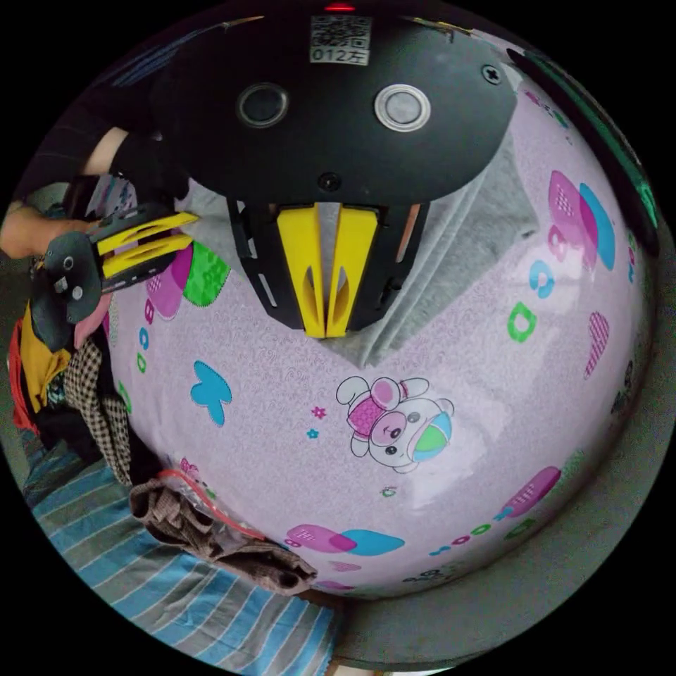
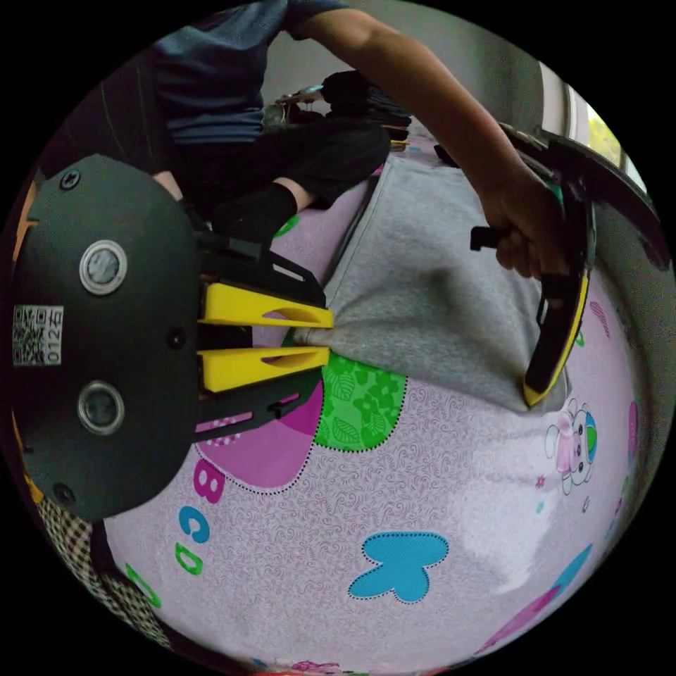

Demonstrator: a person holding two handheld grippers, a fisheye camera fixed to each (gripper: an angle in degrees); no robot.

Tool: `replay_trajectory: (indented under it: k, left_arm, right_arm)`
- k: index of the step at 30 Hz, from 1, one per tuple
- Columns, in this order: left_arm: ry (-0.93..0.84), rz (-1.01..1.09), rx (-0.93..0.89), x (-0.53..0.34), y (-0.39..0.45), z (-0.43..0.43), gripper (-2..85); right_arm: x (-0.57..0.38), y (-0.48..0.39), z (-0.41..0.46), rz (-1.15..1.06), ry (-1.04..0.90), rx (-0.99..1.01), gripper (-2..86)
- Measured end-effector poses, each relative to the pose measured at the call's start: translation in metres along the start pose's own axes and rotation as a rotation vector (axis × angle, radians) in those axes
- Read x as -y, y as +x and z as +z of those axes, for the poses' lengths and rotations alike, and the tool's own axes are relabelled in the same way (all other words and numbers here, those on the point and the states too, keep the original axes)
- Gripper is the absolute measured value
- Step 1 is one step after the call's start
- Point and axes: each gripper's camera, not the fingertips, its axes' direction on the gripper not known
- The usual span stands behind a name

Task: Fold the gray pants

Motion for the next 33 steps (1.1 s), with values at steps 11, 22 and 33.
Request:
replay_trajectory:
  k: [11, 22, 33]
  left_arm:
    - [0.153, -0.139, -0.179, -0.048, 0.003, -0.045, 0.3]
    - [0.049, -0.179, -0.174, -0.124, 0.065, -0.019, 0.4]
    - [0.028, -0.175, -0.154, -0.123, 0.079, -0.005, 0.0]
  right_arm:
    - [0.007, 0.05, -0.06, 0.117, 0.117, 0.08, 7.3]
    - [0.096, 0.105, -0.083, 0.278, 0.194, 0.147, 9.7]
    - [0.104, 0.112, -0.092, 0.271, 0.241, 0.046, 2.7]
